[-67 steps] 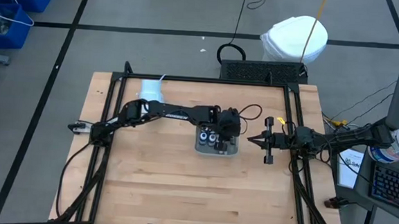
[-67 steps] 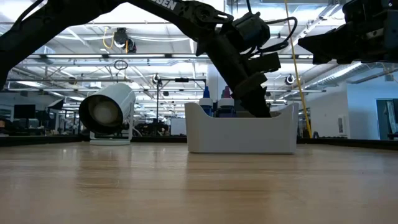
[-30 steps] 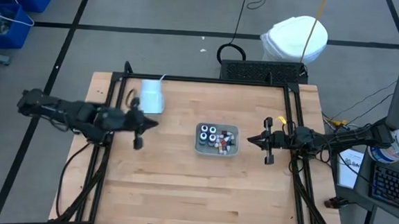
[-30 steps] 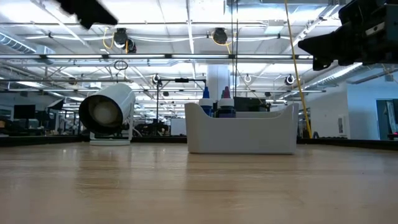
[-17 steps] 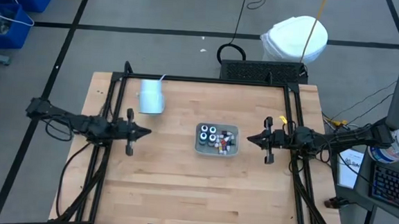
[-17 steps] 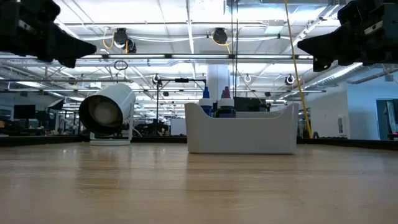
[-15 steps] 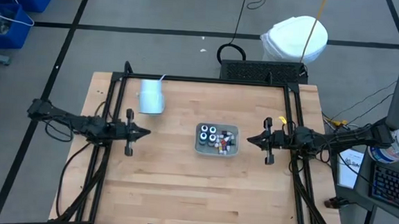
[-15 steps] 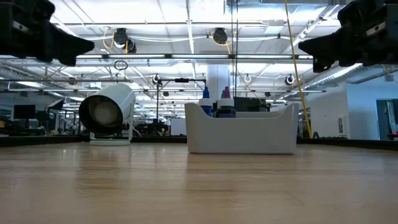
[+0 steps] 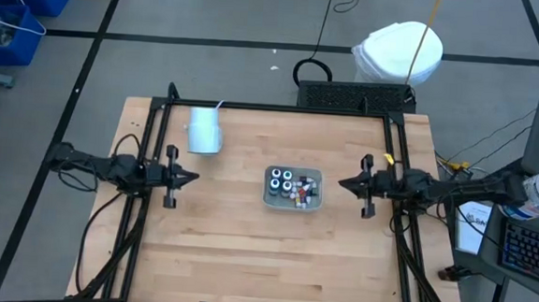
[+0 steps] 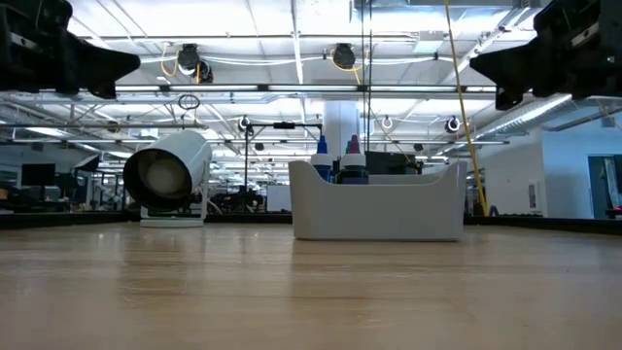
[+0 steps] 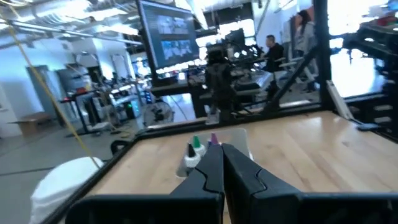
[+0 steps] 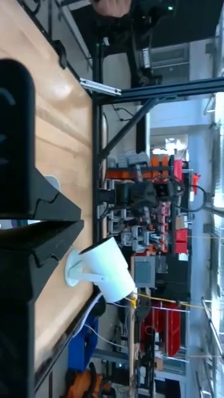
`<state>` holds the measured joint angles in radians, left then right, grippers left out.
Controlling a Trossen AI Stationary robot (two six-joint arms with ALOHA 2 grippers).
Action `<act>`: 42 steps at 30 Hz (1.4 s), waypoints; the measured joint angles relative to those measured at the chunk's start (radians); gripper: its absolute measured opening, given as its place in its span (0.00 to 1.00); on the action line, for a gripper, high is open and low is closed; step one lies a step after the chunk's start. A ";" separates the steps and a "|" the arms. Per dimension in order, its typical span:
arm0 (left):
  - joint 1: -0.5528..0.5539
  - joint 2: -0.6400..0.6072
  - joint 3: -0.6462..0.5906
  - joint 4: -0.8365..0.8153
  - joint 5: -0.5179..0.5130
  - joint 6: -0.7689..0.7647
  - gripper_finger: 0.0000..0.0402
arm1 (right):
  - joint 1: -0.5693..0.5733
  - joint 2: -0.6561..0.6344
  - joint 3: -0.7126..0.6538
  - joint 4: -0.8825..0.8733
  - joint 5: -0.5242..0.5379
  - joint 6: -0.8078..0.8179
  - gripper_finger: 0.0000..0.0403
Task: Pick & Place food coloring
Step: Return to Home Position
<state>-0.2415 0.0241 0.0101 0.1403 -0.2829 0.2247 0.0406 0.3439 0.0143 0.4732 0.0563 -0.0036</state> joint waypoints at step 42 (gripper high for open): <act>0.341 -0.016 0.002 -0.132 0.321 -0.093 0.00 | 0.000 -0.343 0.000 -0.304 -0.033 -0.011 0.00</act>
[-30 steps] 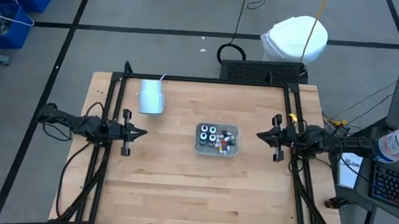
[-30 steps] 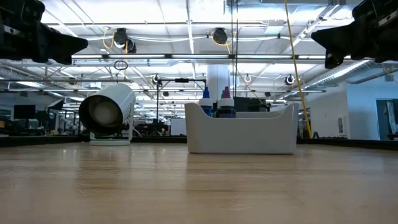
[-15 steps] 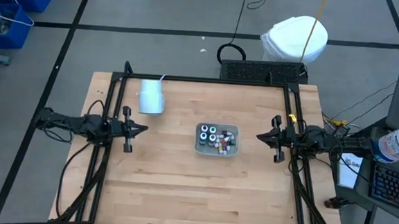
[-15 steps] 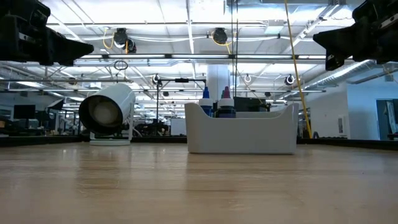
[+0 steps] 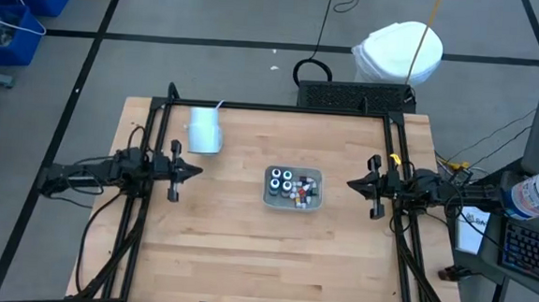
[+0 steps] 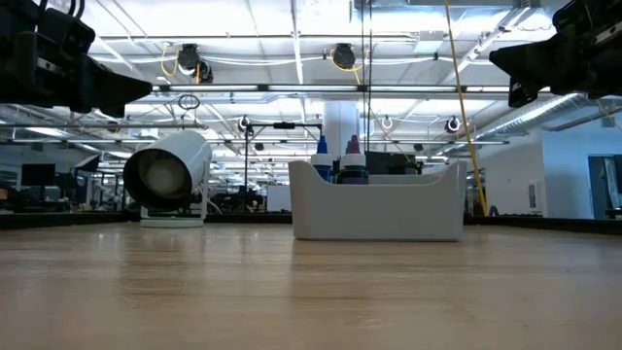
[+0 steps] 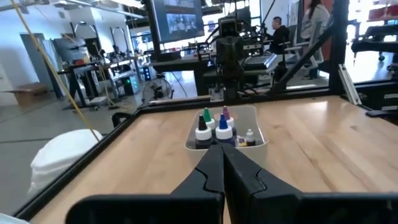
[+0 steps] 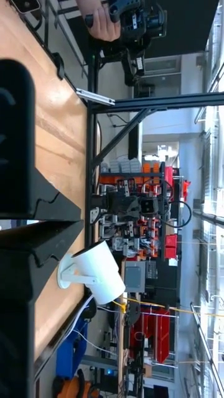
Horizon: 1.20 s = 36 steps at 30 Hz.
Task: Pick & Place food coloring
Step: Return to Home Position
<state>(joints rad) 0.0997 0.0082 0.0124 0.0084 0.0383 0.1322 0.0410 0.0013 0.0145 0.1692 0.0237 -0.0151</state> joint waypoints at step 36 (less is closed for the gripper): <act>-0.098 0.088 -0.003 0.069 0.042 0.092 0.00 | 0.000 0.000 0.000 0.028 -0.002 -0.010 0.00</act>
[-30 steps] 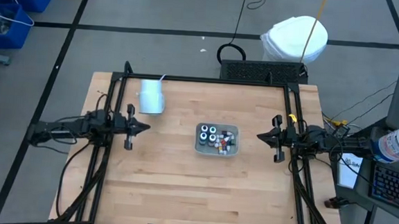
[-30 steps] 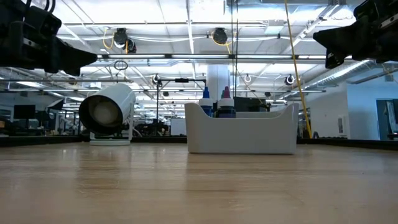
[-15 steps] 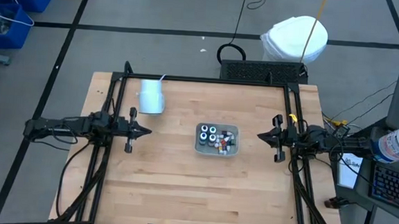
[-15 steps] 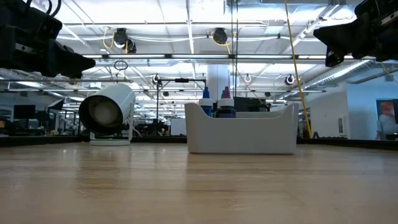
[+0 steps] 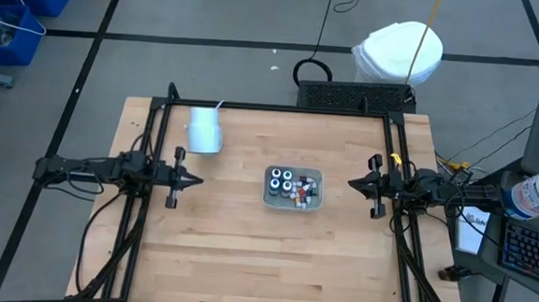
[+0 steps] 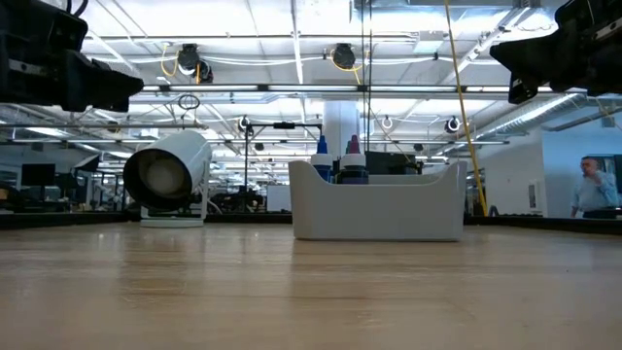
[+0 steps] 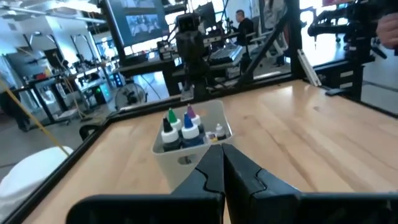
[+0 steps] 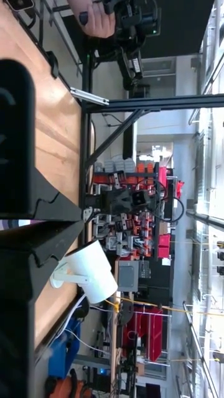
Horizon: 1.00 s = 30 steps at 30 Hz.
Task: Pick & Place food coloring
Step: Return to Home Position
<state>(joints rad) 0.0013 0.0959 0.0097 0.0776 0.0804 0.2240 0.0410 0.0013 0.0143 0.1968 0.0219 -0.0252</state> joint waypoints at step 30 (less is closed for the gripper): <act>-0.001 0.000 0.002 -0.049 -0.011 -0.129 0.01 | 0.000 0.000 0.000 0.003 0.001 0.014 0.00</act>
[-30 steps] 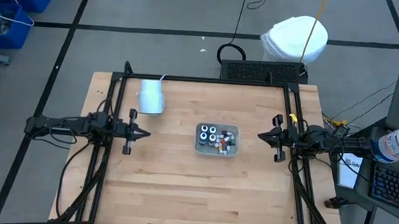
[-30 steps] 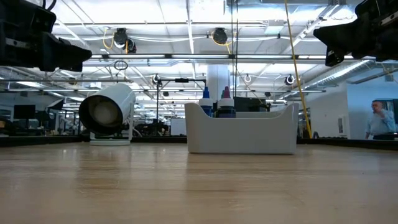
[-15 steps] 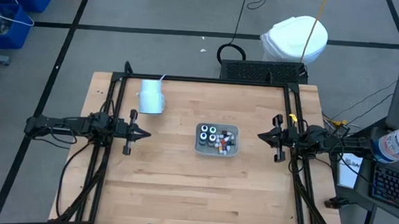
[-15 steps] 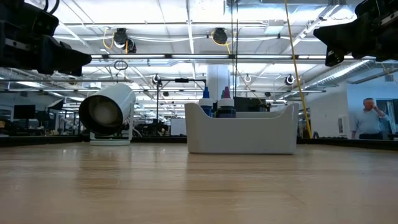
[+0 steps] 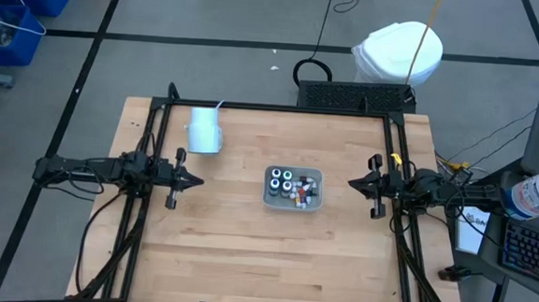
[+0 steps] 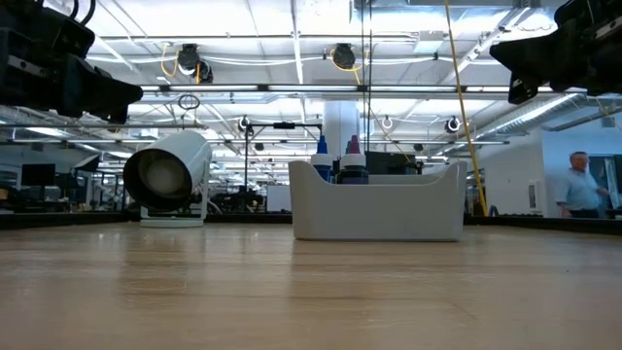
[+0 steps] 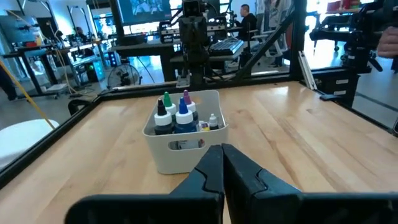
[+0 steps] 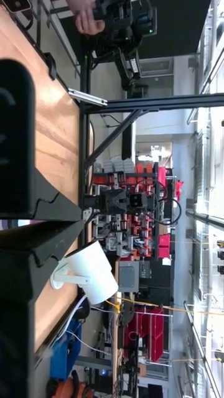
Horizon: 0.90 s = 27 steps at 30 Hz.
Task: Pick & Place food coloring
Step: Return to Home Position
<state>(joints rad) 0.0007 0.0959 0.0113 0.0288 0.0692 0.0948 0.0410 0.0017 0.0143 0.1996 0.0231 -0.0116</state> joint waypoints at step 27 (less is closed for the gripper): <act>0.000 0.000 0.000 0.000 0.000 0.005 0.14 | 0.000 0.000 0.000 0.006 0.002 0.000 0.00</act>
<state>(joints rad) 0.0006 0.0959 0.0113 0.0288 0.0692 0.0994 0.0410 0.0021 0.0143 0.2054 0.0246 -0.0116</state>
